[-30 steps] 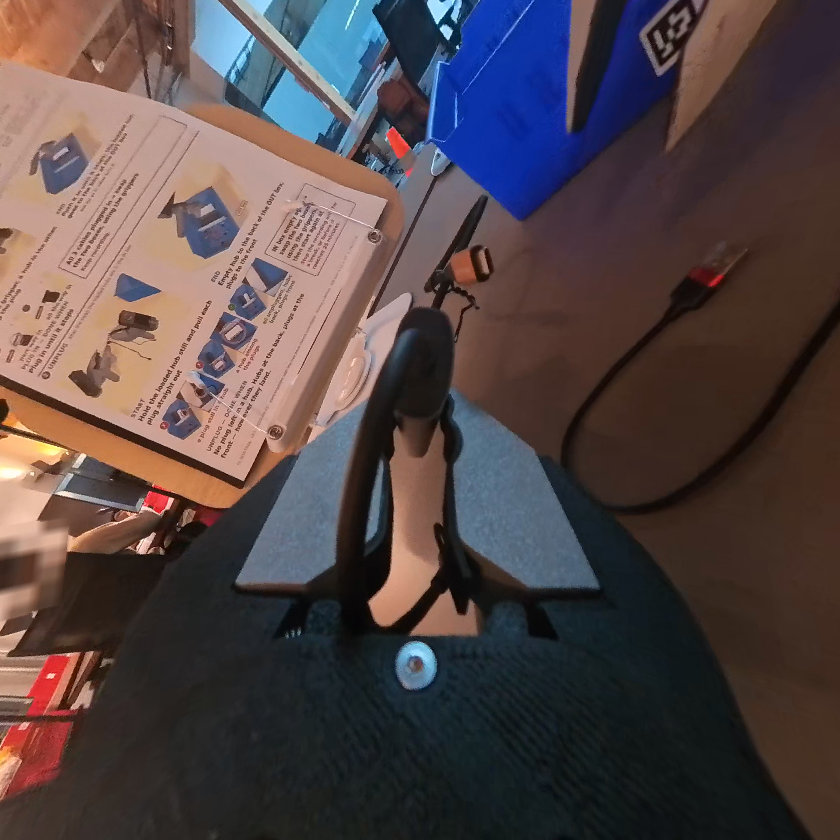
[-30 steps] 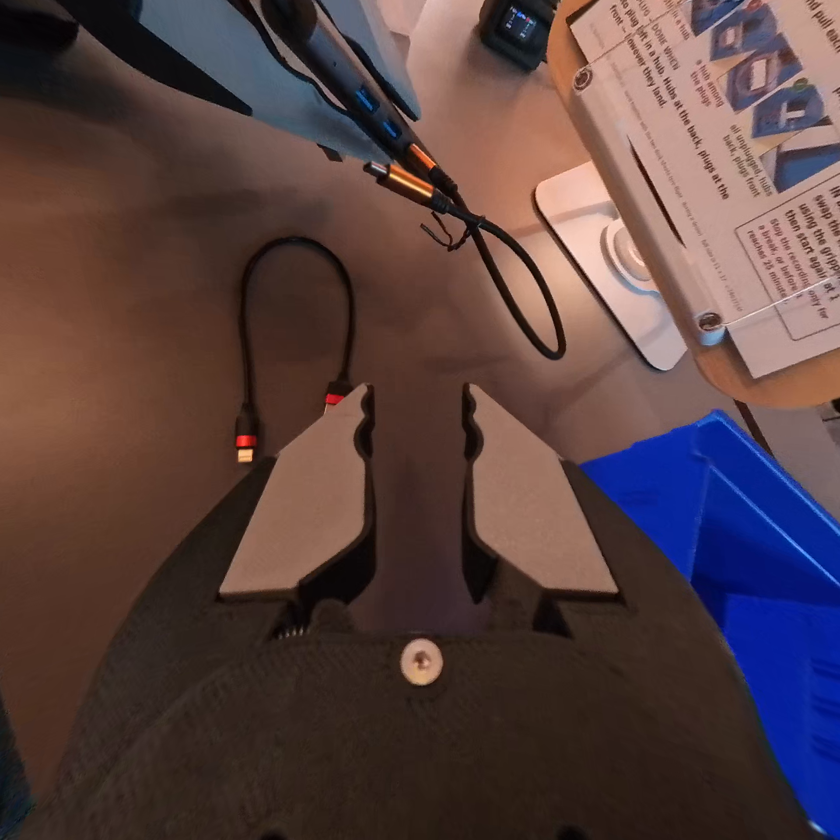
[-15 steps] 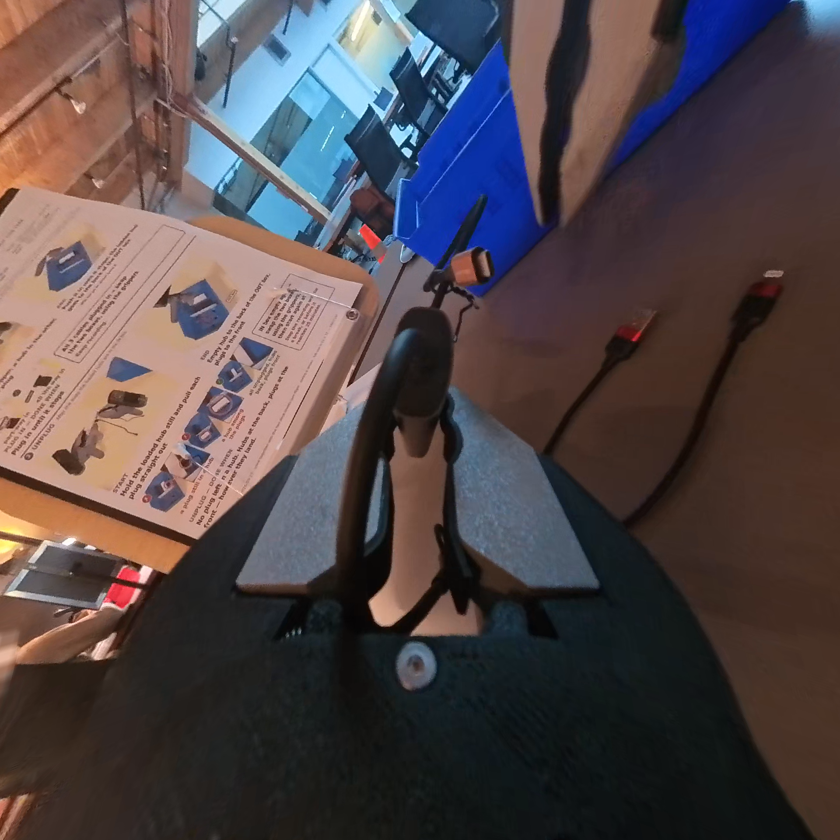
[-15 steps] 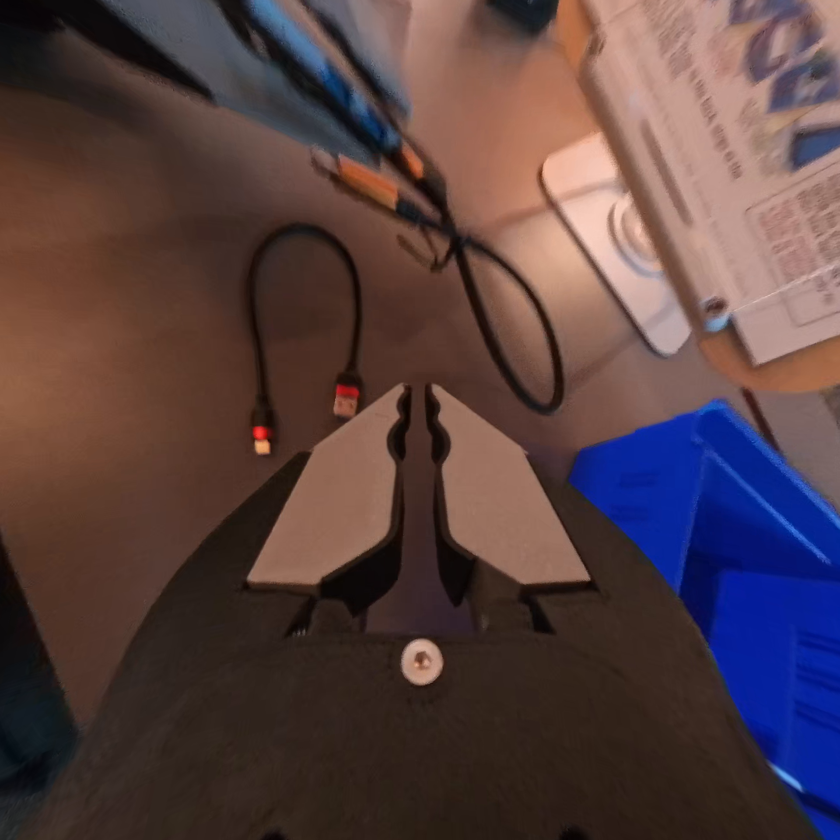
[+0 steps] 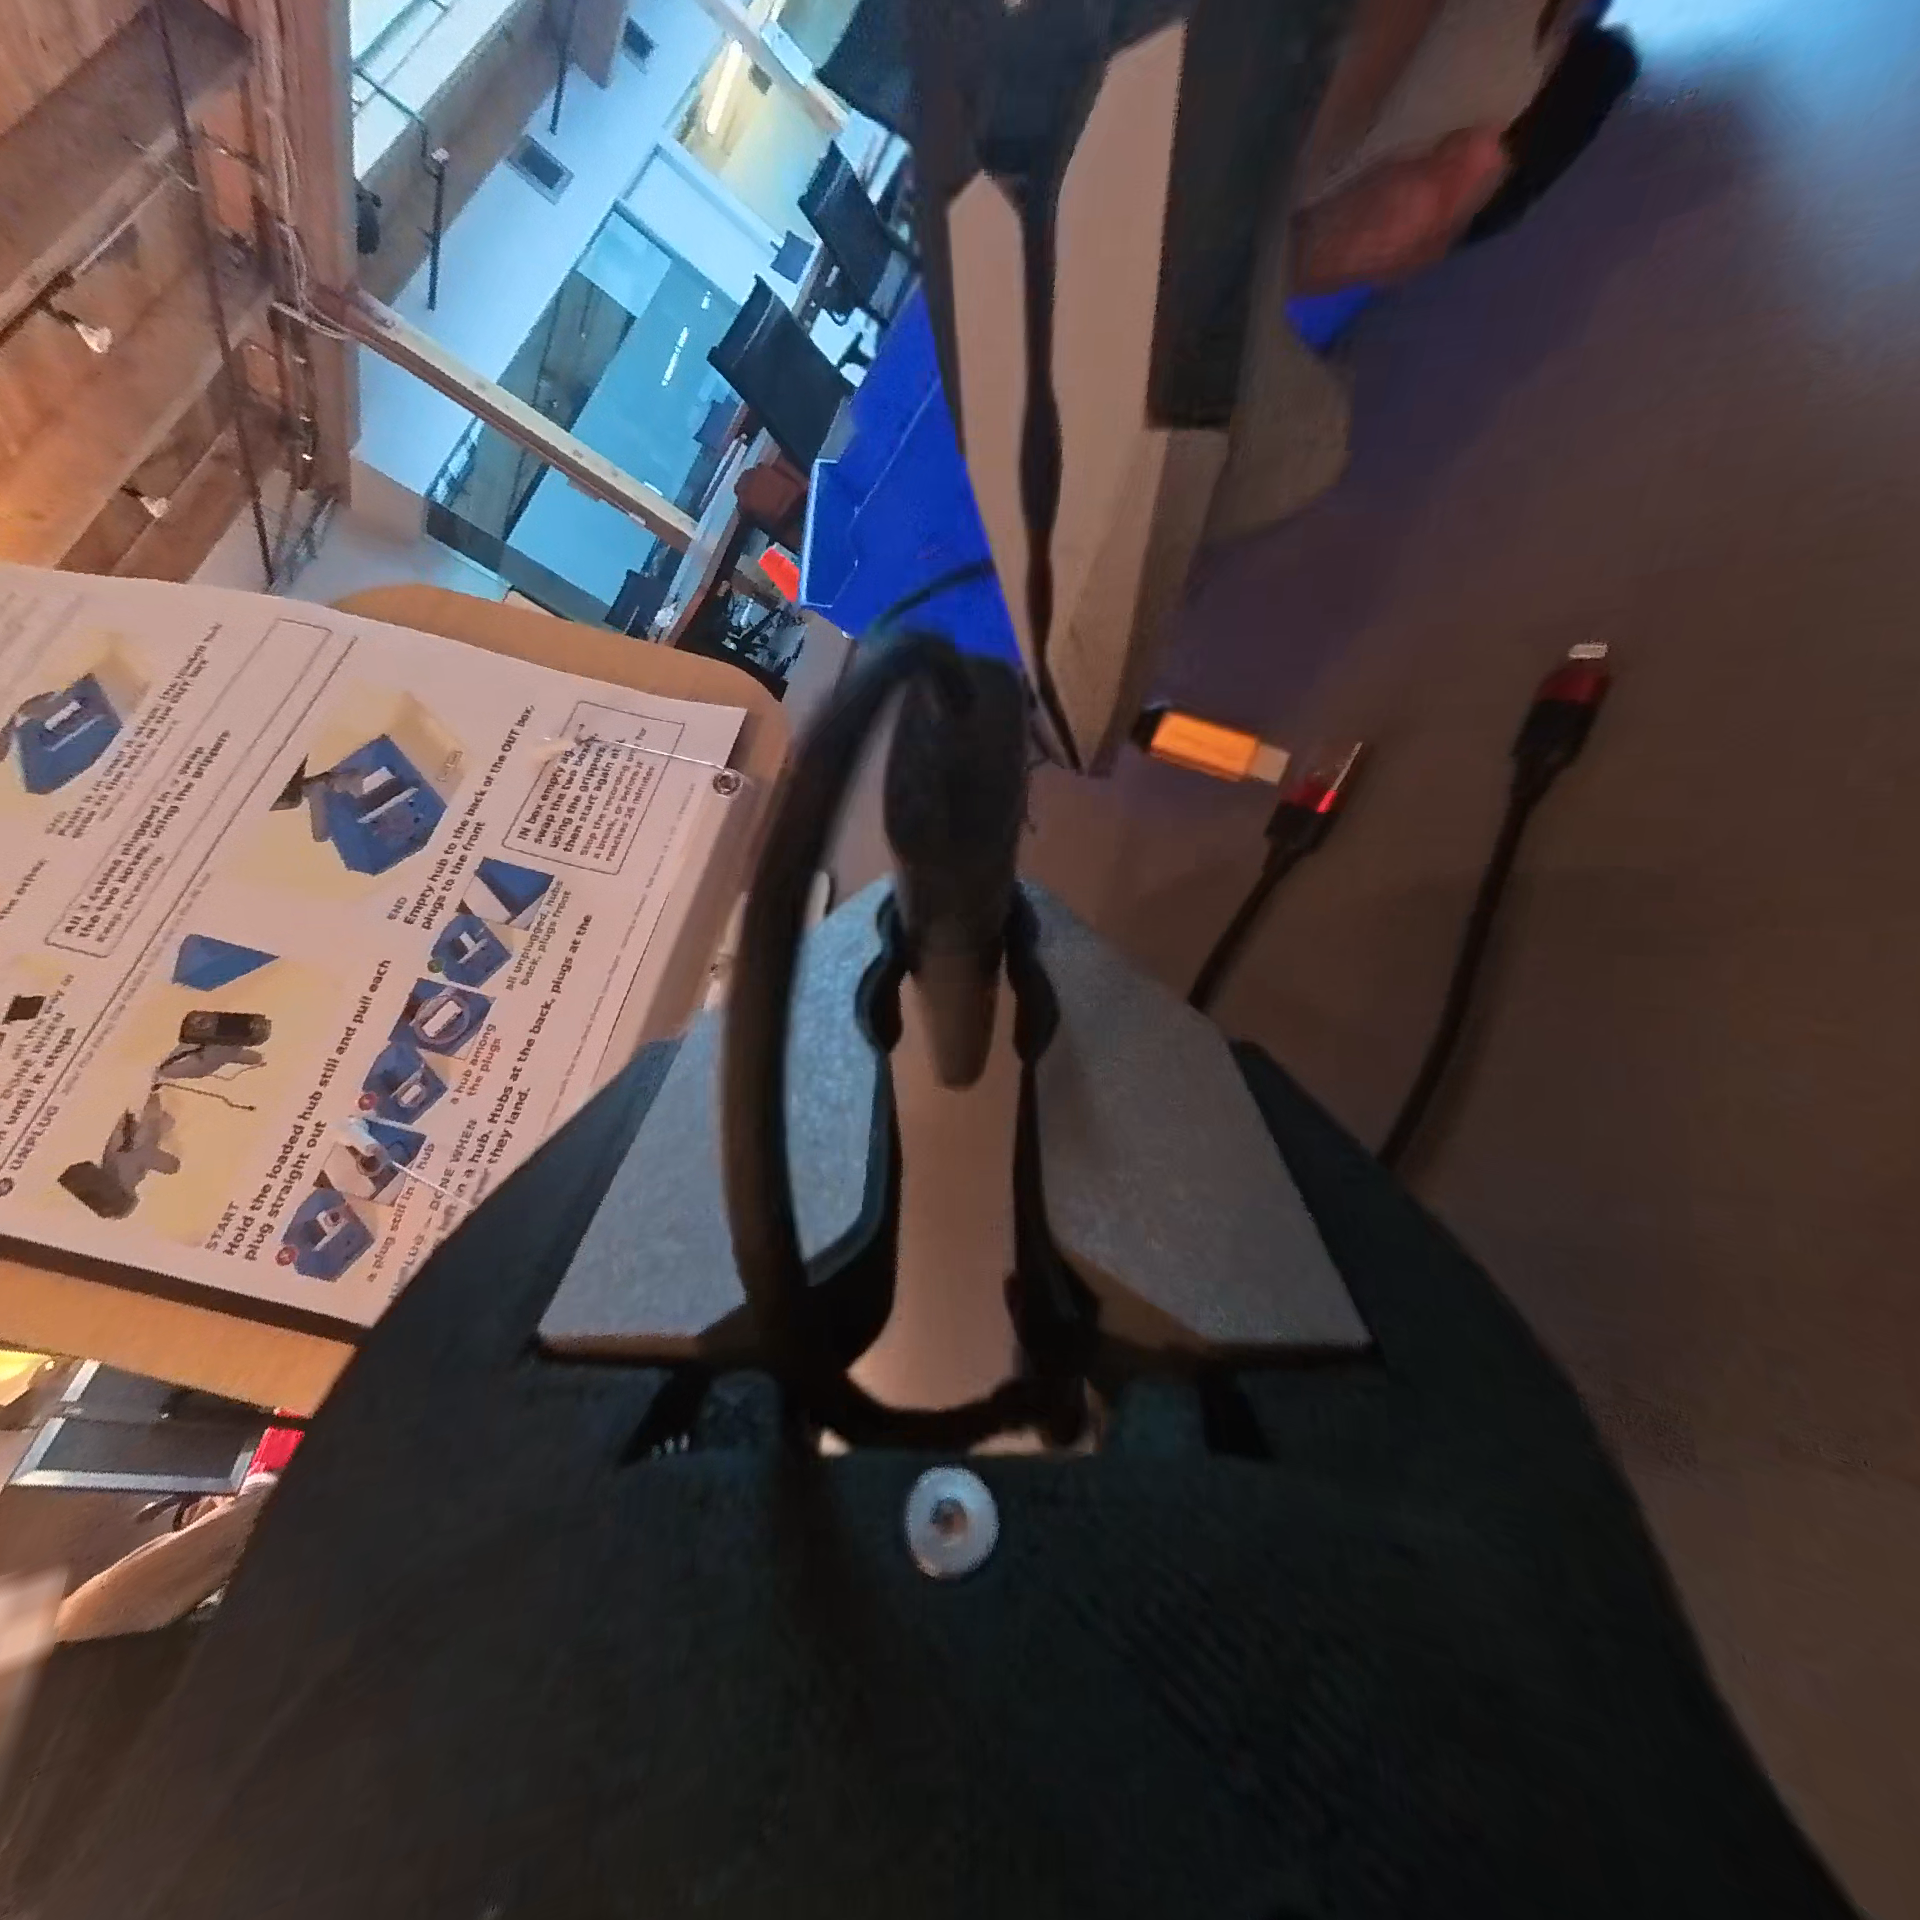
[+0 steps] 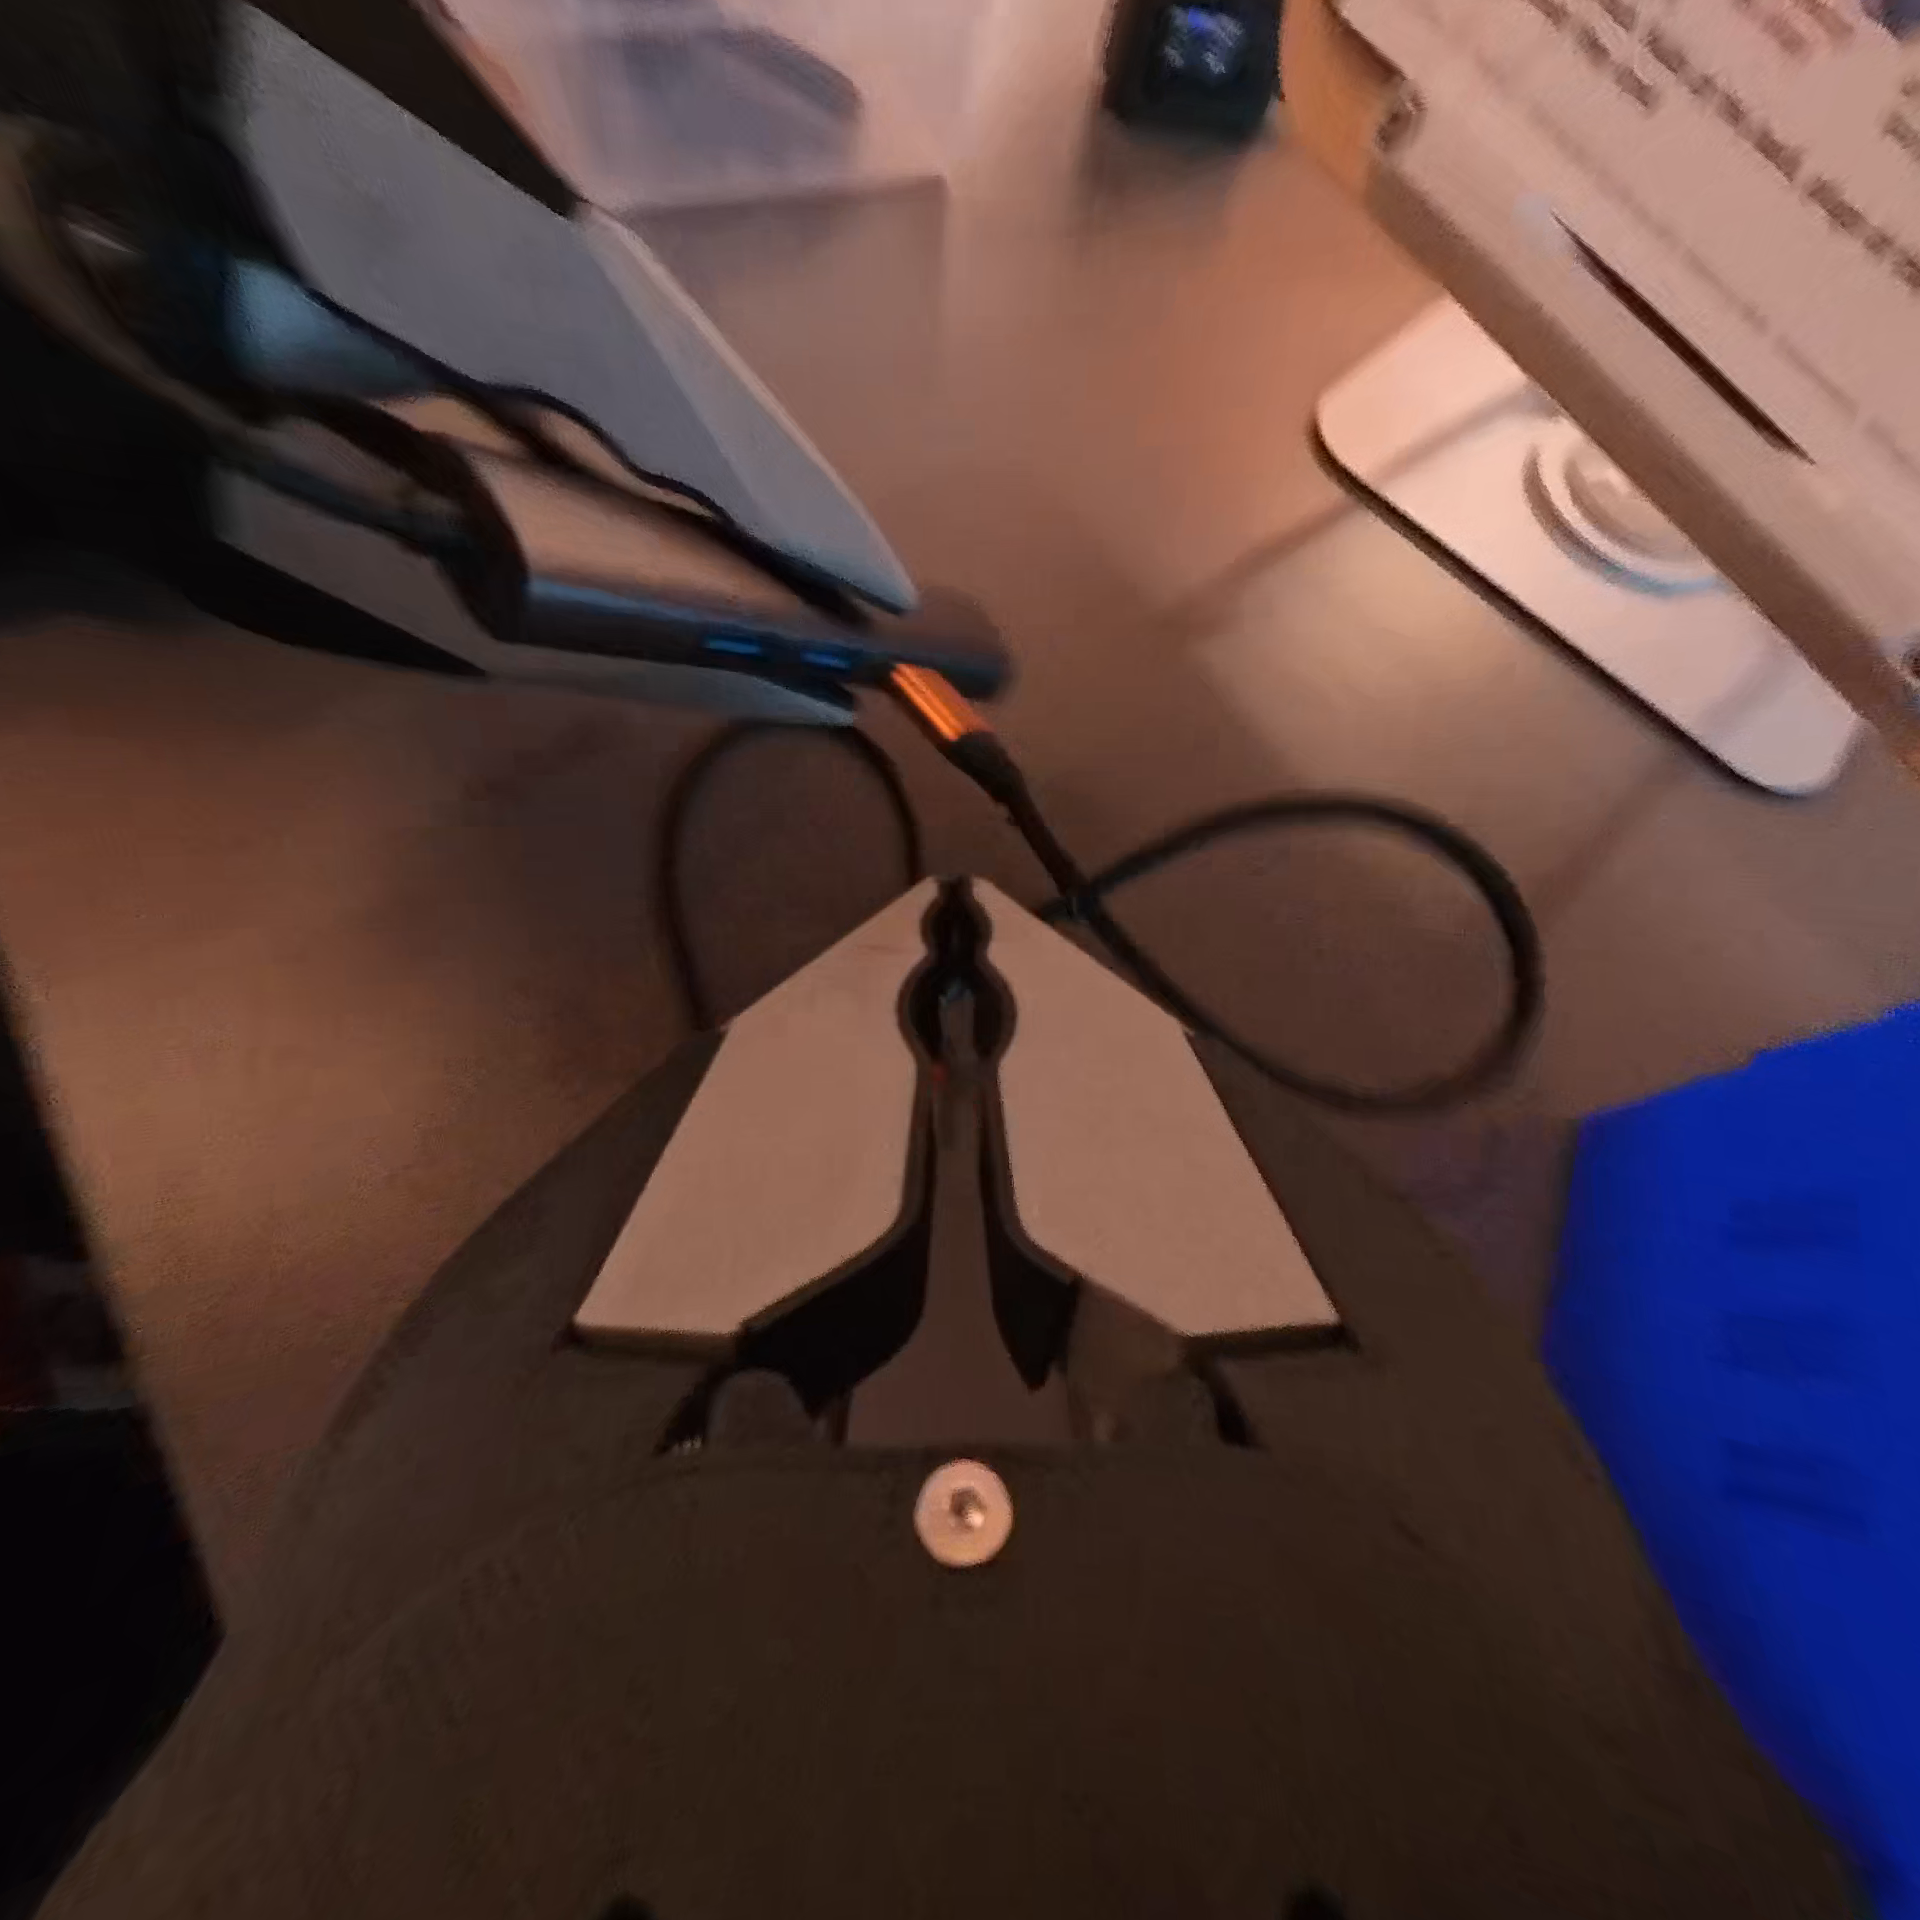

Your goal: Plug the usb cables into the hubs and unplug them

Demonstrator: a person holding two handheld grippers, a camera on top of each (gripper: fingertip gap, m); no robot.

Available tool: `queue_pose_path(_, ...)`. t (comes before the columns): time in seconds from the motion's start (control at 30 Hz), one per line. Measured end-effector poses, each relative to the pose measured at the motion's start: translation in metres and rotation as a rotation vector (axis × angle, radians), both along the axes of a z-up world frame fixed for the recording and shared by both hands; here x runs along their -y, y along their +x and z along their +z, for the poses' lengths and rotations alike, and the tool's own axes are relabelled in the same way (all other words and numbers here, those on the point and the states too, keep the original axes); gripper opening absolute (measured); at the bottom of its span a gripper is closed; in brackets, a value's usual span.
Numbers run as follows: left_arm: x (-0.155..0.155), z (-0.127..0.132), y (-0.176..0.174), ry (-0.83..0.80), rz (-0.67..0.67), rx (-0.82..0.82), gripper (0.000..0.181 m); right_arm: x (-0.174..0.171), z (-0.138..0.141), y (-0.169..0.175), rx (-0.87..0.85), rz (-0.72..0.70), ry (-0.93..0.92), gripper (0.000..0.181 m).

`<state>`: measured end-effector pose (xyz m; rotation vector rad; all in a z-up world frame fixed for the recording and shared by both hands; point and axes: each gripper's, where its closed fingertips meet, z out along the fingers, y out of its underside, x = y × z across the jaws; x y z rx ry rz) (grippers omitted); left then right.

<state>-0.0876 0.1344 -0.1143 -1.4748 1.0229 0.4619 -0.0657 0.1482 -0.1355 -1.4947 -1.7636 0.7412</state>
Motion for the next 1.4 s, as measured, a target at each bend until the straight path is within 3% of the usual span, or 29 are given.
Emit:
queue_pose_path(0.2,0.000,-0.008,0.004,-0.021,-0.010,-0.033,0.015,-0.022,-0.007,0.005,0.030,-0.083,-0.012,0.000)
queue_pose_path(0.27,0.000,-0.008,0.002,-0.024,-0.007,-0.028,0.015,-0.029,-0.008,0.007,0.033,-0.107,-0.010,0.022)
queue_pose_path(0.47,0.001,-0.001,-0.003,-0.015,-0.005,0.030,0.015,-0.029,-0.007,0.010,0.043,-0.110,0.011,0.022)
queue_pose_path(0.7,0.000,-0.001,-0.005,-0.006,0.009,0.008,0.015,-0.036,0.016,0.021,-0.020,-0.141,-0.076,0.024)
queue_pose_path(0.87,0.001,0.001,-0.003,-0.009,-0.005,0.032,0.015,-0.023,0.020,0.025,-0.027,-0.046,-0.254,0.037)
queue_pose_path(1.03,0.012,0.010,0.009,-0.062,-0.138,0.204,0.015,-0.042,0.026,0.033,-0.046,-0.078,-0.104,0.036)
queue_pose_path(1.27,0.021,0.014,0.018,-0.088,-0.261,0.274,0.015,0.001,0.057,0.040,-0.143,0.154,-0.139,0.036)
queue_pose_path(1.4,0.042,0.025,0.033,-0.127,-0.440,0.379,0.015,0.050,0.083,0.046,-0.263,0.372,0.011,0.036)
